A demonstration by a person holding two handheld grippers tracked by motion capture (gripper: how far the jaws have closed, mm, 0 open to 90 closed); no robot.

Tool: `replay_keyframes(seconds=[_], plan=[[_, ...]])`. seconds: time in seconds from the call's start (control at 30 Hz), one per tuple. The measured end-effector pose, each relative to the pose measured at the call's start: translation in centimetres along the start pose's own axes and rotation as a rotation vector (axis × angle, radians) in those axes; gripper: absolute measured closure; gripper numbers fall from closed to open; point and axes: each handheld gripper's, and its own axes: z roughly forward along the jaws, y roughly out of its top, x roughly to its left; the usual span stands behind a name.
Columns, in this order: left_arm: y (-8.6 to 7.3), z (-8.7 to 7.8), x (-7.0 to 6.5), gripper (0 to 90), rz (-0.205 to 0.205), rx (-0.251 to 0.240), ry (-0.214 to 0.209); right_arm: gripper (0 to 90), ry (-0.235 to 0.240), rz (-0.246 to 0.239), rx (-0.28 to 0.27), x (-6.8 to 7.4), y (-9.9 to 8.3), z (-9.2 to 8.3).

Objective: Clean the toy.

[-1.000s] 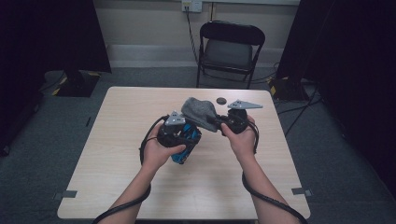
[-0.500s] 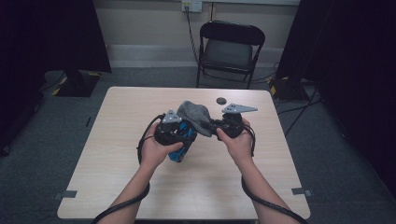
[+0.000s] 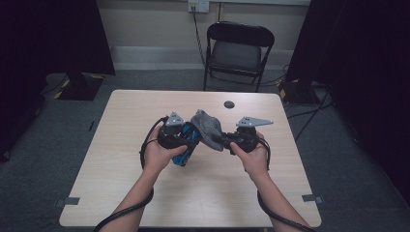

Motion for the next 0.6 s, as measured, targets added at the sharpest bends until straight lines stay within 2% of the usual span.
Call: replay_keyframes(seconds=[0.23,0.43,0.6], plan=[[0.1,-0.2,0.3,25.6,-0.006,-0.002,0.009,77.6,0.018,0.006,-0.001,-0.3,-1.0,-0.7],[0.2,-0.4,0.5,25.6,-0.002,-0.003,0.015,77.6,0.02,0.005,0.0,-0.6,-1.5,-1.3],[0.3,-0.8,0.8,25.6,-0.017,-0.012,0.023,77.6,0.013,-0.001,0.001,-0.9,-1.8,-1.8]])
